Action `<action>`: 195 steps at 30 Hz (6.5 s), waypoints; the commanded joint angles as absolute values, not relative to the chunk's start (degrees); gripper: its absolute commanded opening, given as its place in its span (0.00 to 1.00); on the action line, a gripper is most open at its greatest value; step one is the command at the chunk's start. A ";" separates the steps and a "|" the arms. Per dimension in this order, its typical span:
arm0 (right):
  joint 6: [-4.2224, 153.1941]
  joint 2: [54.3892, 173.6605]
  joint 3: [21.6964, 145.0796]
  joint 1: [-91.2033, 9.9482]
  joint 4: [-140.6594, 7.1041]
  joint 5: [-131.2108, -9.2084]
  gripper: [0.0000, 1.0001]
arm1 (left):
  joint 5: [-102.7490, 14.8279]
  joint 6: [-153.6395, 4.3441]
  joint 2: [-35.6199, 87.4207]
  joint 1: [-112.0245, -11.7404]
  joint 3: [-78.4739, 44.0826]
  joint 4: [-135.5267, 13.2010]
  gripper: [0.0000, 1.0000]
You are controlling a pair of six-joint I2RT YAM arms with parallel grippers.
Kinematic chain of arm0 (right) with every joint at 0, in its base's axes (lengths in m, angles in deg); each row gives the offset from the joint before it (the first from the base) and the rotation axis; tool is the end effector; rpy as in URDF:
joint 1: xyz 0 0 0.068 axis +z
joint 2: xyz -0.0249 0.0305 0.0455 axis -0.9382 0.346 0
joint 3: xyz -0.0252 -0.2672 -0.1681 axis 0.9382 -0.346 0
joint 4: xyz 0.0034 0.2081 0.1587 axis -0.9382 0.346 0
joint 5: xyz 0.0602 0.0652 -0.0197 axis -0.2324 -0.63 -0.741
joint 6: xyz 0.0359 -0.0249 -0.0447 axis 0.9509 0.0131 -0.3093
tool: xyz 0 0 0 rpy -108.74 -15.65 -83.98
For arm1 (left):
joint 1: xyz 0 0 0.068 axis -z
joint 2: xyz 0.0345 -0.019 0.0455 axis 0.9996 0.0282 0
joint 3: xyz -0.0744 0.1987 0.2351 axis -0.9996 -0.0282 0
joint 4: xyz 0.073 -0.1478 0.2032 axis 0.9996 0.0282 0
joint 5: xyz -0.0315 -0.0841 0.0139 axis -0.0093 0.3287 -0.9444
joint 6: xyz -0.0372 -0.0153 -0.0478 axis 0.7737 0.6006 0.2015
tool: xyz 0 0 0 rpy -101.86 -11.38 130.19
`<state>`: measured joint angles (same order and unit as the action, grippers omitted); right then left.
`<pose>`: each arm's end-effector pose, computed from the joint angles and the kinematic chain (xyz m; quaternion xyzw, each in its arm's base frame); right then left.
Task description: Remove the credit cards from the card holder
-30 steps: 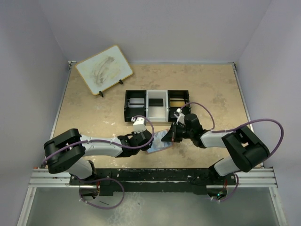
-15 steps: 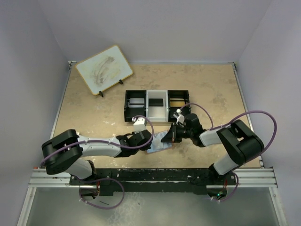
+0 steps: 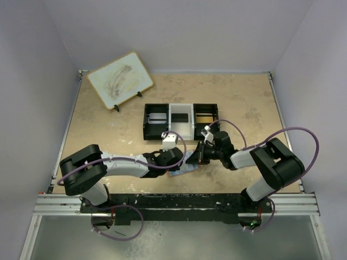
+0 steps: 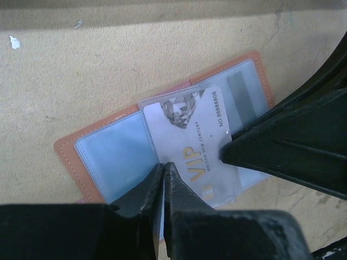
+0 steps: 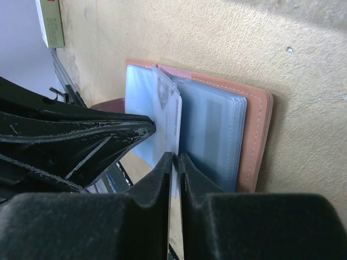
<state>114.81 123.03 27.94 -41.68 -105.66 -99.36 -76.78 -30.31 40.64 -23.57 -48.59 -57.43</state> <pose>0.2130 0.1459 0.1541 -0.0146 0.8424 0.5007 0.1986 0.1456 -0.2628 0.1844 0.0006 0.9238 -0.1844 0.3355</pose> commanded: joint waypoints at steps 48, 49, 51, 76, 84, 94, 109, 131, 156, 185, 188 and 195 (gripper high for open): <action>116.73 128.81 28.72 -45.85 -115.92 -103.36 0.23 | -79.29 -29.36 44.12 -22.64 -48.68 -50.03 0.00; 116.87 129.71 28.95 -45.85 -116.56 -103.42 0.23 | -79.34 -29.43 44.10 -22.64 -48.59 -49.93 0.00; 117.40 130.70 29.05 -45.85 -118.18 -104.00 0.22 | -79.34 -29.50 44.16 -22.64 -48.54 -49.75 0.00; 116.03 128.50 23.84 -52.35 -118.73 -110.49 0.00 | -80.26 -29.25 43.67 -22.64 -49.03 -48.64 0.00; 114.17 125.52 24.01 -52.27 -115.37 -108.01 0.00 | -79.65 -29.60 43.79 -22.66 -48.83 -49.44 0.00; 104.12 123.69 33.44 -48.57 -97.28 -105.36 0.00 | -79.75 -30.12 42.81 -22.67 -48.59 -50.15 0.00; 101.12 127.65 37.53 -45.37 -93.35 -106.57 0.06 | -78.42 -33.37 35.93 -22.55 -50.18 -61.51 0.16; 116.12 126.33 24.11 -44.79 -116.66 -108.16 0.17 | -79.16 -29.71 41.36 -22.29 -50.21 -57.25 0.02; 110.55 123.82 25.68 -47.01 -107.02 -112.01 0.01 | -80.08 -29.88 41.79 -22.20 -50.15 -54.66 0.00; 107.39 121.25 26.10 -48.55 -102.59 -112.25 0.00 | -80.30 -30.07 40.92 -22.20 -49.91 -53.38 0.00; 104.08 120.75 28.01 -49.33 -97.27 -112.05 0.00 | -80.52 -30.11 40.50 -22.20 -50.10 -53.28 0.00; 98.74 121.32 31.26 -49.62 -89.68 -110.87 0.00 | -80.70 -30.24 39.59 -22.20 -49.90 -52.63 0.00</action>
